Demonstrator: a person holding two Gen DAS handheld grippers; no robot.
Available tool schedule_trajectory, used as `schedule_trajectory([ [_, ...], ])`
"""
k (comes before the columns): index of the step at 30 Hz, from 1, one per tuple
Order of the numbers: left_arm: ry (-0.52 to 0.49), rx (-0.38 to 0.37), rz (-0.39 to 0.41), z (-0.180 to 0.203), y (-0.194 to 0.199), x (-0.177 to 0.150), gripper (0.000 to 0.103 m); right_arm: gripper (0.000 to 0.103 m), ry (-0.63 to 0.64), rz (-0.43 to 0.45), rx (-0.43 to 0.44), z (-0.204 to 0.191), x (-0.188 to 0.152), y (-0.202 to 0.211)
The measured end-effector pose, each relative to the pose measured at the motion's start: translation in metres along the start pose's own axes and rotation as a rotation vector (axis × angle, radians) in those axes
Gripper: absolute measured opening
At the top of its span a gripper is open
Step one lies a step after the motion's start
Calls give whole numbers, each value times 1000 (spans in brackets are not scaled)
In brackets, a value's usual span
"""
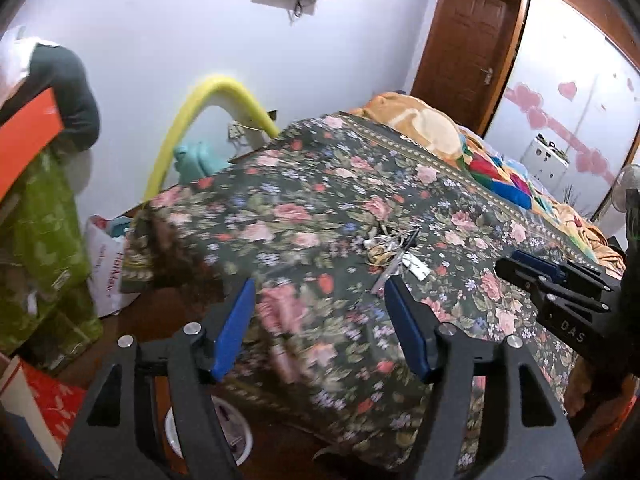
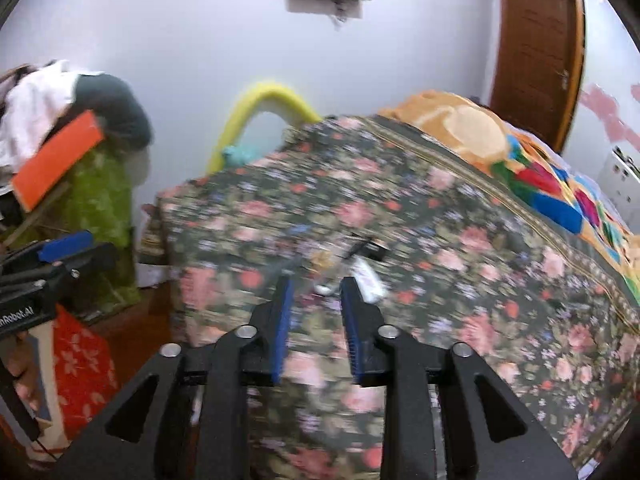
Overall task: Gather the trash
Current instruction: 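Move both open tools back to the remaining bed items, then grasp the clear pen with the left tool while the right tool grasps the white tube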
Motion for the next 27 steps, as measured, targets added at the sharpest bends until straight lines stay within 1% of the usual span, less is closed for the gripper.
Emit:
schedule_trajectory([
  [1, -8, 3, -4, 6, -10, 2, 66, 51, -17, -14, -9, 13, -1, -6],
  [2, -15, 0, -13, 13, -19, 3, 66, 66, -27, -15, -12, 22, -1, -9],
  [4, -20, -12, -45, 22, -40, 4, 67, 70, -39, -15, -19, 39, -3, -15],
  [7, -19, -29, -72, 32, -65, 6, 67, 70, -34, -49, -30, 59, -5, -32],
  [11, -58, -52, -117, 49, -106, 4, 67, 70, -10, -92, -35, 79, -9, -65],
  [14, -85, -64, -134, 60, -129, 2, 66, 70, 12, -131, -20, 85, -12, -94],
  [16, -106, -64, -160, 65, -145, -2, 66, 70, 19, -165, 4, 86, -14, -116],
  [18, -117, -72, -180, 67, -159, -5, 65, 70, 26, -178, 32, 84, -16, -133],
  [19, -123, -76, -186, 68, -165, -7, 62, 68, 29, -181, 40, 84, -16, -139],
  [20, -128, -89, -194, 70, -172, -8, 57, 62, 42, -191, 52, 81, -17, -147],
  [22, -139, -108, -211, 72, -182, -10, 50, 55, 67, -207, 73, 76, -17, -162],
  [23, -148, -120, -222, 74, -188, -12, 45, 52, 76, -213, 80, 74, -18, -168],
  [24, -158, -130, -236, 77, -194, -13, 42, 50, 78, -216, 87, 72, -18, -172],
  [25, -164, -143, -247, 79, -199, -14, 35, 48, 85, -222, 97, 70, -19, -176],
  [26, -172, -165, -263, 82, -205, -16, 31, 43, 97, -223, 91, 68, -20, -180],
  [27, -178, -177, -271, 84, -208, -17, 31, 43, 106, -221, 83, 67, -21, -183],
])
Point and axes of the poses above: each gripper's, at about its wrist camera, not at the fingertips, and y roughly against the way its jaws point, z to its right, x to its top, the point moved 5 cm from there along -y, roughly the way its jaws point, and after that the axes turned 3 degrees about -y, right-handed, at the moved point
